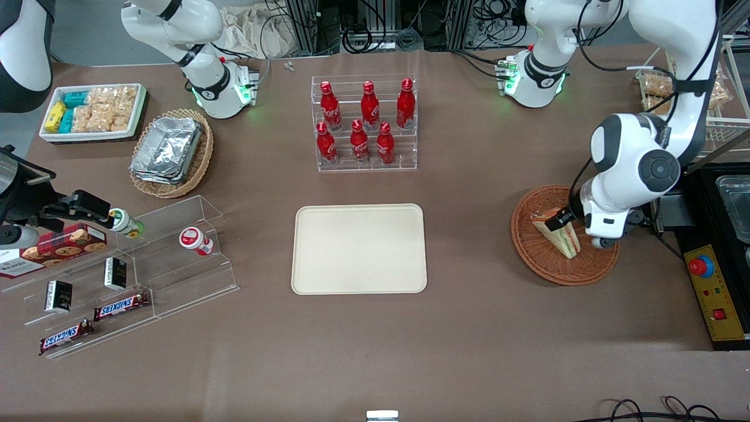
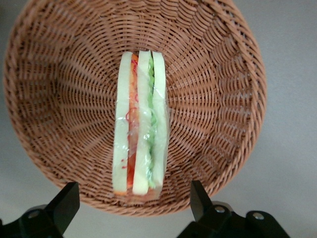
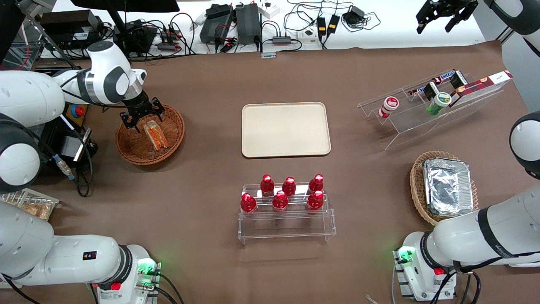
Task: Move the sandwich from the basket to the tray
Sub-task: 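Lower the left gripper and close it on the wrapped sandwich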
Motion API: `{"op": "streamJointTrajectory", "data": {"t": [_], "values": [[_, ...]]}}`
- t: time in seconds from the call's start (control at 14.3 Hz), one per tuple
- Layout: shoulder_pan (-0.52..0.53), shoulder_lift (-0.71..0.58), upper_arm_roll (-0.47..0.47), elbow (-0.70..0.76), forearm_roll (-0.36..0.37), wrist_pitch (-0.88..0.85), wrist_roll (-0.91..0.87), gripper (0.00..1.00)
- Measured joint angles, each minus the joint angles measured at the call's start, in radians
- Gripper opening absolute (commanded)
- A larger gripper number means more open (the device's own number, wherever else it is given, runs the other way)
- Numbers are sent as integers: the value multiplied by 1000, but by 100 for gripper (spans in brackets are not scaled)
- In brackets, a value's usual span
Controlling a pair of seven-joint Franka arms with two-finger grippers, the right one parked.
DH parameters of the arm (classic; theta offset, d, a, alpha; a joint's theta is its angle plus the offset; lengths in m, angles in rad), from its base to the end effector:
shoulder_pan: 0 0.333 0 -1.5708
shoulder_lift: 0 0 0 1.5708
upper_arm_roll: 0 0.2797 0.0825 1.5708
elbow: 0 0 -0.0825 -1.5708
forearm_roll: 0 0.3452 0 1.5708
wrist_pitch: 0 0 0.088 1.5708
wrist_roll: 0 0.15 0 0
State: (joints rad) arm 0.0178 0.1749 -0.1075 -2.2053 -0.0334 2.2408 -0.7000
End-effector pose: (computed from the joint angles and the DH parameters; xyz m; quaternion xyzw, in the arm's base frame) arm 0.4920 -0.0473 0.2409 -0.9478 -0.3105 0.0722 0.0066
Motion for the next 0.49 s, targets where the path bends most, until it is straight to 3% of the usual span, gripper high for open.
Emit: {"op": "streamJointTrajectory", "data": {"t": [0.21,0.49], "values": [[0,18,4,0,0,6,-1,98],[1,24,6,0,0,9,-4,88]]}}
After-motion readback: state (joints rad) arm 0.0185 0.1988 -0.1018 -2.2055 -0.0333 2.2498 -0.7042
